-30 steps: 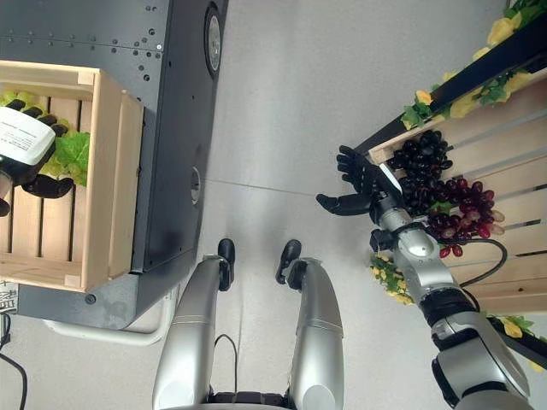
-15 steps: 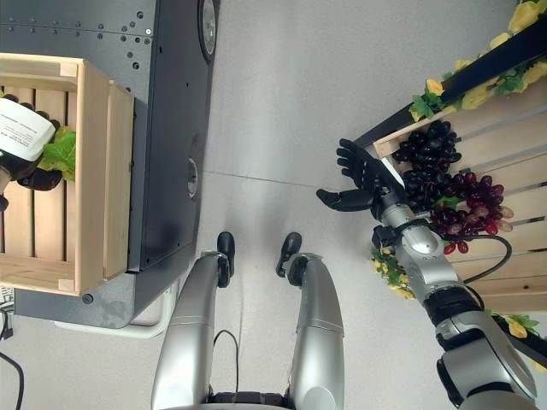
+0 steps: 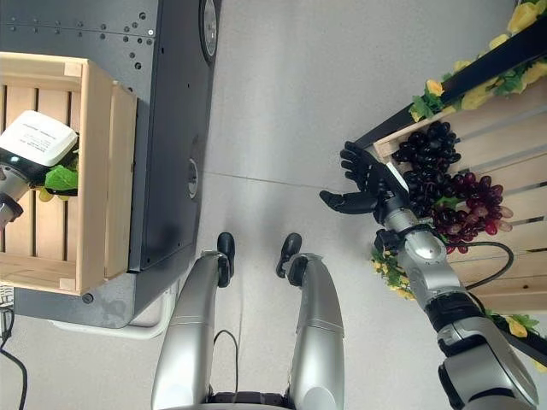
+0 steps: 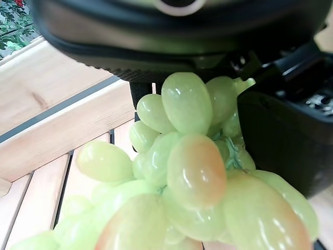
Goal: Pick up the fruits from the basket on one side to the basket on the other side
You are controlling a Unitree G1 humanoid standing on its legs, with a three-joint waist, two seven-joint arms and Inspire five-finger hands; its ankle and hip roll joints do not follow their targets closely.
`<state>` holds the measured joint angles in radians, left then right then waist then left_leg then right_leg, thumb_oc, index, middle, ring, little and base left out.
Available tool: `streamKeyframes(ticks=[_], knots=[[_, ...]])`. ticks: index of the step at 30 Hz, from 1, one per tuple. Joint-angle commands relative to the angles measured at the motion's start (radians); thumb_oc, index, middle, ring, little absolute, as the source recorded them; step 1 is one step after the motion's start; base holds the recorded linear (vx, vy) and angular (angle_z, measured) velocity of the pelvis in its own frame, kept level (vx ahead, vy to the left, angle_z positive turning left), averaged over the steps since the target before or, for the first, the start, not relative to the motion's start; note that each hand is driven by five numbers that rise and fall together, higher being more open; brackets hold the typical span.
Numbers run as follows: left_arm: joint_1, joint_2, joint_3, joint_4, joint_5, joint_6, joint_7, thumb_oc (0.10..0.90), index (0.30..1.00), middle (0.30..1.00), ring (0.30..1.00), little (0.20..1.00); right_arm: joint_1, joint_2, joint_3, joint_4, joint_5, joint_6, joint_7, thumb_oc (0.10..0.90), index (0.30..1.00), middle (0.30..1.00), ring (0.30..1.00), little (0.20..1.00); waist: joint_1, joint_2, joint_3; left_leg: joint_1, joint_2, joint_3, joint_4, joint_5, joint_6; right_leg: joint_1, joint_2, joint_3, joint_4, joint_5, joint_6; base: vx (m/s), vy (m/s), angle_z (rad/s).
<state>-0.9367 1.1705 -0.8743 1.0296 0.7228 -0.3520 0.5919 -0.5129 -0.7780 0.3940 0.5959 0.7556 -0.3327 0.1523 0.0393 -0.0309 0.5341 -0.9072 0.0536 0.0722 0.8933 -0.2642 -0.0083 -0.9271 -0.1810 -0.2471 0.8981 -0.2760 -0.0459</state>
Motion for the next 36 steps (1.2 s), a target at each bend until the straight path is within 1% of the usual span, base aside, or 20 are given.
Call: streamKeyframes(ticks=[1, 2, 5, 9, 10, 11, 13, 15, 16, 18, 19, 21, 23, 26, 28, 30, 31, 34, 35, 36], knots=[[0.021, 0.075, 0.153, -0.045, -0.161, 0.005, 0.069, 0.400, 0.300, 0.300, 0.300, 0.300, 0.030, -0.096, -0.109, -0.116, 0.061, -0.132, -0.011, 0.800, 0.900, 0.900, 0.900, 0.900, -0.018, 0.055, -0.014, 0.135, -0.045, 0.111, -0.188, 0.036, 0.071, 0.135, 0.038, -0.003, -0.126, 0.074, 0.036, 0.00, -0.040, 0.01], [0.027, 0.076, 0.162, -0.048, -0.164, 0.005, 0.071, 0.400, 0.300, 0.300, 0.300, 0.300, 0.032, -0.095, -0.111, -0.118, 0.060, -0.133, -0.011, 0.800, 0.900, 0.900, 0.900, 0.900, -0.018, 0.055, -0.014, 0.138, -0.045, 0.110, -0.189, 0.036, 0.071, 0.138, 0.038, -0.003, -0.127, 0.074, 0.036, 0.01, -0.059, 0.00], [0.112, 0.077, 0.288, -0.056, -0.284, 0.002, 0.092, 0.400, 0.300, 0.300, 0.300, 0.300, 0.064, -0.065, -0.134, -0.144, 0.041, -0.133, -0.003, 0.800, 0.900, 0.900, 0.900, 0.900, -0.011, 0.057, -0.014, 0.181, -0.049, 0.108, -0.205, 0.035, 0.070, 0.178, 0.040, -0.005, -0.133, 0.065, 0.035, 0.01, -0.054, -0.02], [0.217, 0.046, 0.475, -0.062, -0.451, 0.026, 0.101, 0.400, 0.300, 0.300, 0.300, 0.300, 0.090, -0.029, -0.148, -0.185, 0.006, -0.122, -0.012, 0.800, 0.900, 0.900, 0.900, 0.900, -0.004, 0.054, -0.014, 0.235, -0.056, 0.102, -0.217, 0.032, 0.068, 0.228, 0.038, -0.007, -0.131, 0.050, 0.032, 0.00, -0.059, -0.03], [0.230, 0.042, 0.499, -0.060, -0.465, 0.026, 0.102, 0.400, 0.300, 0.300, 0.300, 0.300, 0.095, -0.022, -0.150, -0.189, -0.001, -0.122, -0.013, 0.800, 0.900, 0.900, 0.900, 0.900, -0.003, 0.053, -0.014, 0.243, -0.056, 0.101, -0.217, 0.031, 0.067, 0.236, 0.037, -0.007, -0.131, 0.048, 0.032, 0.00, -0.076, -0.04], [0.266, 0.024, 0.575, -0.057, -0.528, 0.035, 0.095, 0.400, 0.300, 0.300, 0.300, 0.300, 0.109, 0.004, -0.154, -0.206, -0.026, -0.119, -0.021, 0.800, 0.900, 0.900, 0.900, 0.900, 0.001, 0.047, -0.014, 0.273, -0.060, 0.096, -0.219, 0.025, 0.067, 0.266, 0.036, -0.008, -0.134, 0.041, 0.032, -0.01, -0.086, -0.02], [0.312, -0.008, 0.664, -0.065, -0.652, 0.037, 0.072, 0.400, 0.300, 0.300, 0.300, 0.300, 0.116, 0.030, -0.152, -0.224, -0.058, -0.106, -0.041, 0.800, 0.900, 0.900, 0.900, 0.900, 0.005, 0.041, -0.014, 0.312, -0.064, 0.088, -0.224, 0.019, 0.066, 0.307, 0.035, -0.009, -0.144, 0.034, 0.030, 0.00, -0.089, -0.02], [0.344, -0.036, 0.723, -0.082, -0.741, 0.012, 0.057, 0.400, 0.300, 0.300, 0.300, 0.300, 0.121, 0.049, -0.151, -0.239, -0.080, -0.097, -0.061, 0.800, 0.900, 0.900, 0.900, 0.900, 0.007, 0.035, -0.014, 0.344, -0.066, 0.081, -0.230, 0.016, 0.064, 0.342, 0.034, -0.009, -0.154, 0.029, 0.029, 0.01, -0.064, -0.06], [0.375, -0.072, 0.778, -0.118, -0.806, -0.004, 0.028, 0.400, 0.300, 0.300, 0.300, 0.300, 0.127, 0.068, -0.155, -0.254, -0.103, -0.084, -0.074, 0.800, 0.900, 0.900, 0.900, 0.900, 0.010, 0.032, -0.014, 0.381, -0.069, 0.074, -0.237, 0.013, 0.064, 0.379, 0.033, -0.007, -0.164, 0.024, 0.029, 0.02, -0.056, -0.07], [0.396, -0.103, 0.822, -0.156, -0.884, -0.025, -0.013, 0.400, 0.300, 0.300, 0.300, 0.300, 0.132, 0.085, -0.163, -0.267, -0.124, -0.074, -0.080, 0.800, 0.900, 0.900, 0.900, 0.900, 0.013, 0.029, -0.014, 0.420, -0.071, 0.067, -0.250, 0.013, 0.064, 0.416, 0.032, -0.002, -0.176, 0.022, 0.029, 0.02, -0.060, -0.05], [0.420, -0.139, 0.864, -0.200, -0.971, -0.045, -0.050, 0.400, 0.300, 0.300, 0.300, 0.300, 0.142, 0.101, -0.171, -0.276, -0.141, -0.064, -0.080, 0.800, 0.900, 0.900, 0.900, 0.900, 0.015, 0.025, -0.016, 0.469, -0.073, 0.059, -0.275, 0.018, 0.061, 0.462, 0.033, 0.002, -0.197, 0.023, 0.031, 0.04, -0.057, -0.03], [0.444, -0.165, 0.888, -0.220, -1.019, -0.072, -0.083, 0.400, 0.300, 0.300, 0.300, 0.300, 0.152, 0.113, -0.173, -0.281, -0.148, -0.059, -0.078, 0.800, 0.900, 0.900, 0.900, 0.900, 0.013, 0.023, -0.031, 0.499, -0.074, 0.052, -0.298, 0.023, 0.059, 0.492, 0.035, 0.004, -0.220, 0.025, 0.032, 0.05, -0.043, -0.05], [0.501, -0.218, 0.922, -0.284, -1.075, -0.114, -0.138, 0.400, 0.300, 0.300, 0.300, 0.300, 0.185, 0.136, -0.185, -0.292, -0.159, -0.048, -0.068, 0.800, 0.900, 0.900, 0.900, 0.900, 0.013, 0.020, -0.073, 0.566, -0.082, 0.036, -0.364, 0.042, 0.051, 0.562, 0.046, 0.009, -0.292, 0.032, 0.035, 0.08, -0.047, -0.03], [0.529, -0.253, 0.928, -0.328, -1.128, -0.143, -0.190, 0.400, 0.300, 0.300, 0.300, 0.300, 0.207, 0.150, -0.188, -0.288, -0.166, -0.045, -0.063, 0.800, 0.900, 0.900, 0.900, 0.900, 0.012, 0.021, -0.105, 0.622, -0.086, 0.029, -0.420, 0.057, 0.045, 0.623, 0.051, 0.006, -0.354, 0.041, 0.037, 0.07, -0.053, -0.02], [0.544, -0.276, 0.929, -0.367, -1.142, -0.156, -0.244, 0.400, 0.300, 0.300, 0.300, 0.300, 0.220, 0.162, -0.192, -0.281, -0.177, -0.047, -0.062, 0.800, 0.900, 0.900, 0.900, 0.900, 0.013, 0.024, -0.131, 0.657, -0.089, 0.032, -0.472, 0.088, 0.044, 0.665, 0.054, -0.005, -0.414, 0.067, 0.035, 0.01, -0.068, 0.00], [0.567, -0.301, 0.934, -0.424, -1.179, -0.126, -0.330, 0.400, 0.300, 0.300, 0.300, 0.300, 0.235, 0.172, -0.199, -0.288, -0.184, -0.041, -0.057, 0.800, 0.900, 0.900, 0.900, 0.900, 0.015, 0.026, -0.162, 0.710, -0.097, 0.026, -0.531, 0.102, 0.038, 0.722, 0.065, -0.006, -0.482, 0.080, 0.044, 0.05, -0.072, -0.02], [0.581, -0.306, 0.939, -0.459, -1.204, -0.095, -0.389, 0.400, 0.300, 0.300, 0.300, 0.300, 0.245, 0.171, -0.206, -0.294, -0.181, -0.038, -0.053, 0.800, 0.900, 0.900, 0.900, 0.900, 0.014, 0.028, -0.181, 0.738, -0.103, 0.024, -0.563, 0.110, 0.035, 0.756, 0.073, -0.004, -0.524, 0.089, 0.048, 0.07, -0.057, -0.06], [0.614, -0.308, 0.939, -0.518, -1.240, -0.074, -0.479, 0.400, 0.300, 0.300, 0.300, 0.300, 0.250, 0.164, -0.224, -0.301, -0.183, -0.033, -0.080, 0.800, 0.900, 0.900, 0.900, 0.900, 0.011, 0.040, -0.226, 0.804, -0.108, 0.016, -0.639, 0.131, 0.025, 0.840, 0.089, -0.003, -0.624, 0.110, 0.052, 0.08, -0.067, -0.08], [0.625, -0.304, 0.948, -0.544, -1.273, -0.072, -0.516, 0.400, 0.300, 0.300, 0.300, 0.300, 0.252, 0.168, -0.230, -0.310, -0.186, -0.013, -0.084, 0.800, 0.900, 0.900, 0.900, 0.900, 0.009, 0.047, -0.249, 0.836, -0.112, 0.008, -0.674, 0.141, 0.022, 0.878, 0.096, 0.002, -0.669, 0.121, 0.054, 0.07, -0.042, -0.06], [0.626, -0.304, 0.949, -0.548, -1.284, -0.074, -0.527, 0.400, 0.300, 0.300, 0.300, 0.300, 0.252, 0.169, -0.231, -0.312, -0.187, -0.012, -0.082, 0.800, 0.900, 0.900, 0.900, 0.900, 0.009, 0.048, -0.255, 0.838, -0.113, 0.006, -0.680, 0.145, 0.021, 0.881, 0.097, 0.002, -0.677, 0.126, 0.054, 0.06, -0.054, -0.08]])
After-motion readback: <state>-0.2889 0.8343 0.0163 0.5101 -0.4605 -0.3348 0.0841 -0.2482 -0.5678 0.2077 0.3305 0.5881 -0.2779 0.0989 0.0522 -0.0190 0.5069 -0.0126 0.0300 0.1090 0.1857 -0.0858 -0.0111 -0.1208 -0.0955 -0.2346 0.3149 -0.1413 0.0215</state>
